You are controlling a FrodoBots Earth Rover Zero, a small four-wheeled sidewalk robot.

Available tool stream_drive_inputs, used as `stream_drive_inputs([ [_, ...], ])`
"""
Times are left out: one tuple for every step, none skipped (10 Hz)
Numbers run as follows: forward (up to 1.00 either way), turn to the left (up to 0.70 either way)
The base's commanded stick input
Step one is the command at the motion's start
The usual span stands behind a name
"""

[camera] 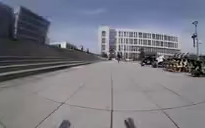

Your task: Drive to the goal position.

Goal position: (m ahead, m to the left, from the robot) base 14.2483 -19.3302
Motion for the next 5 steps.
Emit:
stream_drive_inputs([
  [0.70, 0.00],
  [0.70, 0.00],
  [0.70, 0.00],
  [0.70, 0.00],
  [0.70, 0.00],
])
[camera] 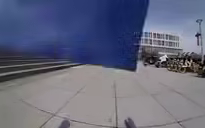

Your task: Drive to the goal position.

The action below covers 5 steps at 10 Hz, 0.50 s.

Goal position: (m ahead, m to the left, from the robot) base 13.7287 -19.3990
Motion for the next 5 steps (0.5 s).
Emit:
stream_drive_inputs([
  [0.70, 0.00],
  [0.70, -0.13],
  [0.70, -0.29],
  [0.70, -0.35],
  [0.70, -0.31],
])
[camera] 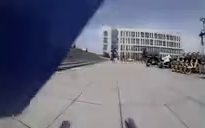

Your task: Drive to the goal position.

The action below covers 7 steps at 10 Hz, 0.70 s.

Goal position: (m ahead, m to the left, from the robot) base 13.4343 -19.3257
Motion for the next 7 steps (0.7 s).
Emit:
stream_drive_inputs([
  [0.70, -0.06],
  [0.70, 0.00],
  [0.70, 0.00],
  [0.70, 0.00],
  [0.70, 0.00],
  [0.70, 0.00],
  [0.70, 0.00],
])
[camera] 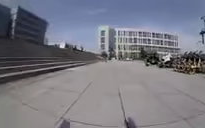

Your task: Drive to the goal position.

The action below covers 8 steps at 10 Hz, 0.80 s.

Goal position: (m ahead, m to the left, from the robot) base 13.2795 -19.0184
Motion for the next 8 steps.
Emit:
stream_drive_inputs([
  [0.70, 0.00],
  [0.70, 0.00],
  [0.70, 0.00],
  [0.70, -0.17],
  [0.70, -0.35],
  [0.70, -0.35],
  [0.70, -0.35],
  [0.70, -0.35],
])
